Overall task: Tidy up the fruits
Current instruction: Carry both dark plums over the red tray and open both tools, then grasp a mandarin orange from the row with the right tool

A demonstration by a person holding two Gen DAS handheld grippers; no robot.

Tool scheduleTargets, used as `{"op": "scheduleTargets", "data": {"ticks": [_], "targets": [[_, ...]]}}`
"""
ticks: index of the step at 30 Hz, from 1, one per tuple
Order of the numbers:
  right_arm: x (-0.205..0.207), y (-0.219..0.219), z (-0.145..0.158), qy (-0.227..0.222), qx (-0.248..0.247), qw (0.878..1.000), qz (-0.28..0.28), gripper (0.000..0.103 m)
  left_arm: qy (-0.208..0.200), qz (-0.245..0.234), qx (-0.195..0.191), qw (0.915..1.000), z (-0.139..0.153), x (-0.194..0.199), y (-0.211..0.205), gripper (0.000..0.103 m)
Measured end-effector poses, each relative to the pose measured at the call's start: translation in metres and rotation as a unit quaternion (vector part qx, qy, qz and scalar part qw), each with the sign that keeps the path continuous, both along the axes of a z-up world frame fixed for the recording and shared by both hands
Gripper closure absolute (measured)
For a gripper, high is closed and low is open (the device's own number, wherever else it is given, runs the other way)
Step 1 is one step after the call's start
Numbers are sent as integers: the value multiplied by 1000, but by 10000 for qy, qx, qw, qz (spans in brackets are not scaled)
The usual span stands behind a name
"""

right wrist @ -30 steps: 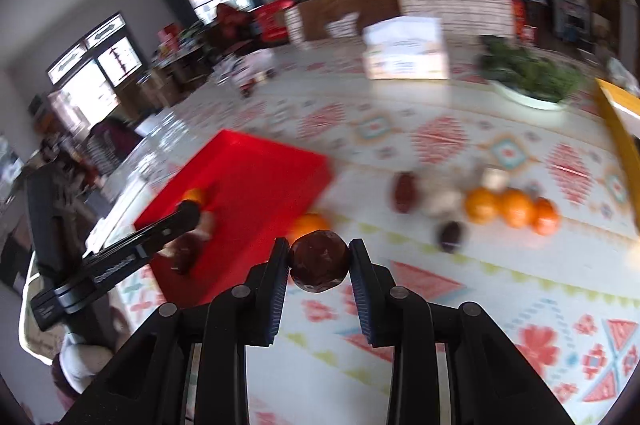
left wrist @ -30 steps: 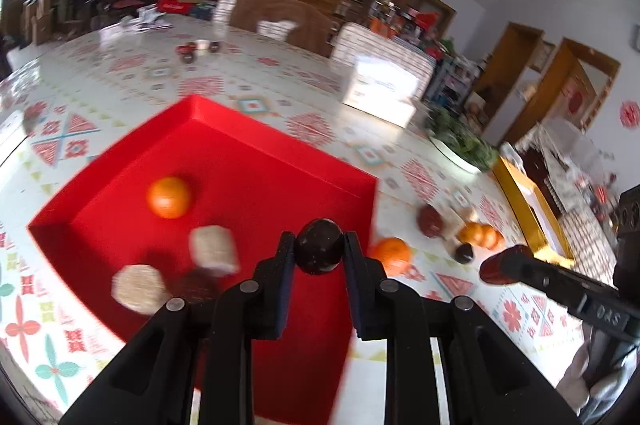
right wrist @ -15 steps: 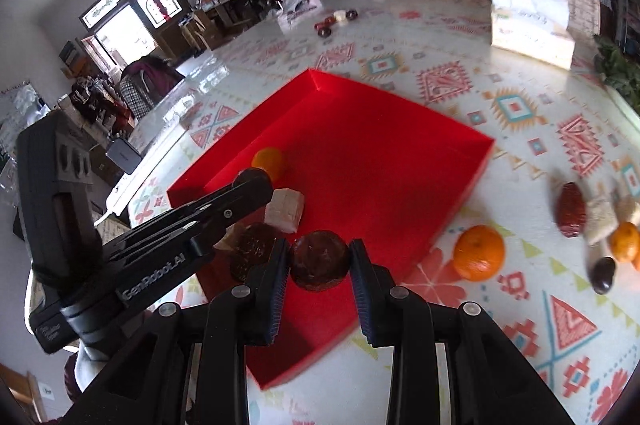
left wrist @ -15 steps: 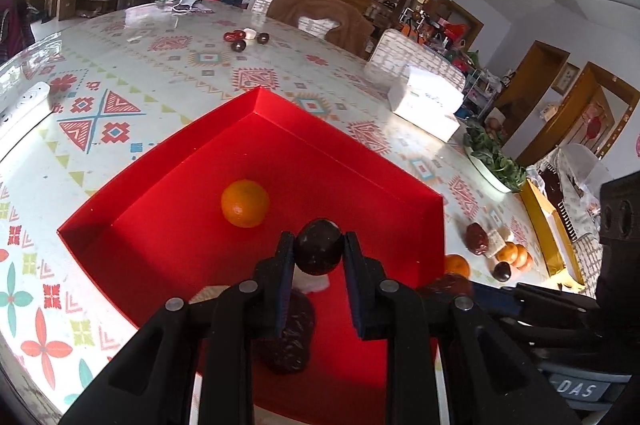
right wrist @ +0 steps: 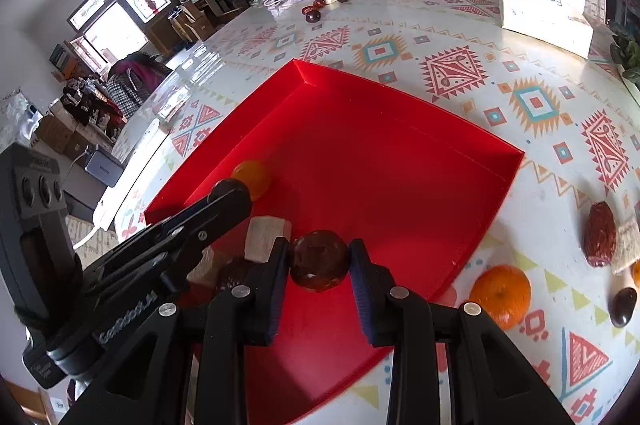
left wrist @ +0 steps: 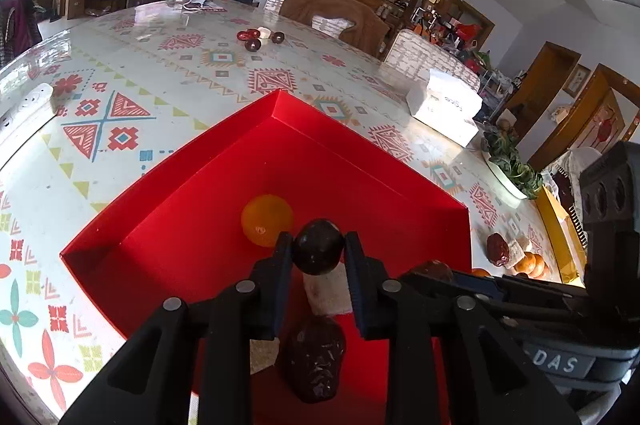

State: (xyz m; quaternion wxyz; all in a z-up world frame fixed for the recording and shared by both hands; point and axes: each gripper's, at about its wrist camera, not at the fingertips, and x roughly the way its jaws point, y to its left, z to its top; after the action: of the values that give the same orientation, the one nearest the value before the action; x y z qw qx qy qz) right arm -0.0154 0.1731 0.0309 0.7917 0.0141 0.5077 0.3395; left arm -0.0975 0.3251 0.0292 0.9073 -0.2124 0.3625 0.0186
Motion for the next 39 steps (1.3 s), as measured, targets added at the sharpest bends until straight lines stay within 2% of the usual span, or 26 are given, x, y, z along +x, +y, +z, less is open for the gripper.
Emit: {"op": "scheduleTargets", "data": {"ticks": [2,4,7,12,20,32,39], "targets": [[5,1,-2,106,55,9999,-25,69,-28,3,2,10000,1,0,0,65],[9,1,-3,136,76,9998,-82,69,-39,60,32,10000,3,0,1,63],[16,-3,-1,115,144,9996,-201,68,-47,83,-31,9999,4,0,3,51],[16,-20,18,-156,283,9986,-412,66,-154,179,-96,9997,12,-5,6,47],[7,-95,49,-592,458,9911,-1097,50,-477,441,-231,9976,33,-23,10,32],[-15,-203,16,-317,385,9793,-1964,50,-463,-103,-72,9988,43,-26,-46,30],[-20,-234,3,-239,393,9739,-2224,50,-332,-529,95,9980,40,-19,-86,29]]}}
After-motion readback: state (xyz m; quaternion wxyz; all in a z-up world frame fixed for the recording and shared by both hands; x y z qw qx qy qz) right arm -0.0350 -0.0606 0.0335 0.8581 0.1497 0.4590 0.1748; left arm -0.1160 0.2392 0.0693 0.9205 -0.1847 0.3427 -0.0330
